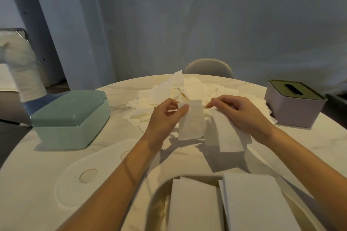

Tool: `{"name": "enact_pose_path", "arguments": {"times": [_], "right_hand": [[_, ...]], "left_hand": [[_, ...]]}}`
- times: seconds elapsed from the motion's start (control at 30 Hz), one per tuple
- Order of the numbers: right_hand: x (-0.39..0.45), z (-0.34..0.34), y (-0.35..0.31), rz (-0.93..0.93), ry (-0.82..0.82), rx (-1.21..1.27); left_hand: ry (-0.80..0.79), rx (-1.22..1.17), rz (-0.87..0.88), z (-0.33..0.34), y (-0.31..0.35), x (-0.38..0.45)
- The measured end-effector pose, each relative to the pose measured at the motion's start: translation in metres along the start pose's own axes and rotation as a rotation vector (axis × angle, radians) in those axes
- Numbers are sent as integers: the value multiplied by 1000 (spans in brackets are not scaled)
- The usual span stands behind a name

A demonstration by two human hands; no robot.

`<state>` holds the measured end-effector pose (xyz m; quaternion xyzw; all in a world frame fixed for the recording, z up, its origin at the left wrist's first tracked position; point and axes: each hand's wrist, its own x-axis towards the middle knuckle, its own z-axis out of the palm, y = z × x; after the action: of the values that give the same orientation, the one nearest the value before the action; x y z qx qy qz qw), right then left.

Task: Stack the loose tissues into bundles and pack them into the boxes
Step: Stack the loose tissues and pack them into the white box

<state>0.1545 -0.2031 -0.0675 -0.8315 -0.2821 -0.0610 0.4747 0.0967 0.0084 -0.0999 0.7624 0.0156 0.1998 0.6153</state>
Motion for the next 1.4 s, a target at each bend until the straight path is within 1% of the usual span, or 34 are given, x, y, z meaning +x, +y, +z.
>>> {"name": "enact_pose_path", "arguments": {"times": [0.07, 0.17, 0.2, 0.27, 0.33, 0.4, 0.47, 0.5, 0.57, 0.67, 0.77, 0.83, 0.9, 0.97, 1.0, 1.03, 1.07, 1.1, 1.13, 1.17, 1.2, 1.23, 1.27, 1.3, 1.33, 1.4], "right_hand": [[0, -5, -5, 85, -35, 173], [0, -13, -12, 217, -156, 408], [0, -16, -14, 241, -191, 447], [0, -19, -16, 240, -242, 462], [-2, -19, -16, 160, -278, 423], [-5, -16, -15, -8, -289, 338], [-9, -9, -18, -167, -299, 215], [-11, -5, -19, -211, -296, 143], [-12, 5, -19, -246, -235, -4], [-11, 15, -12, -242, -180, -125], [-6, 8, -5, -245, -212, -170], [-4, -1, -1, -294, -270, -188], [-2, -7, 4, -334, -287, -224], [1, -8, 7, -359, -249, -220], [2, -7, 8, -375, -228, -209], [2, -7, 8, -388, -209, -195], [3, -8, 8, -395, -188, -185], [4, -9, 8, -397, -156, -178], [4, -11, 6, -391, -116, -168], [4, -14, 3, -371, -81, -140], [3, -18, -1, -338, -62, -87], [2, -21, -4, -296, -59, -10], [0, -25, -7, -255, -68, 68], [-1, -28, -9, -219, -85, 125], [-2, -29, -10, -197, -118, 151], [-2, -25, -9, -186, -203, 94]], "left_hand": [[-55, -166, -126, 2, 0, -2], [-173, -483, -347, 7, 2, -12], [-198, -557, -413, 8, 0, -14], [-236, -652, -480, 14, -3, -17], [-275, -726, -532, 21, -3, -22], [-325, -792, -552, 27, 1, -27], [-431, -843, -596, 34, 3, -31], [-485, -866, -627, 38, 3, -34], [-556, -893, -659, 46, 5, -38], [-630, -933, -626, 51, 2, -38], [-564, -944, -646, 50, -3, -33], [-514, -936, -680, 46, -7, -28], [-484, -874, -672, 44, -14, -23], [-456, -822, -657, 40, -15, -22], [-493, -836, -645, 38, -16, -23], [-470, -825, -628, 37, -13, -24], [-486, -861, -619, 35, -8, -29], [-440, -844, -612, 40, -12, -25], [-449, -838, -585, 41, -9, -27], [-413, -832, -539, 44, -13, -23], [-408, -885, -483, 42, -15, -19], [-418, -933, -490, 43, -21, -14], [-463, -928, -544, 44, -22, -17], [-486, -871, -602, 42, -20, -20], [-501, -866, -623, 39, -18, -23], [-467, -815, -574, 33, -10, -31]]}}
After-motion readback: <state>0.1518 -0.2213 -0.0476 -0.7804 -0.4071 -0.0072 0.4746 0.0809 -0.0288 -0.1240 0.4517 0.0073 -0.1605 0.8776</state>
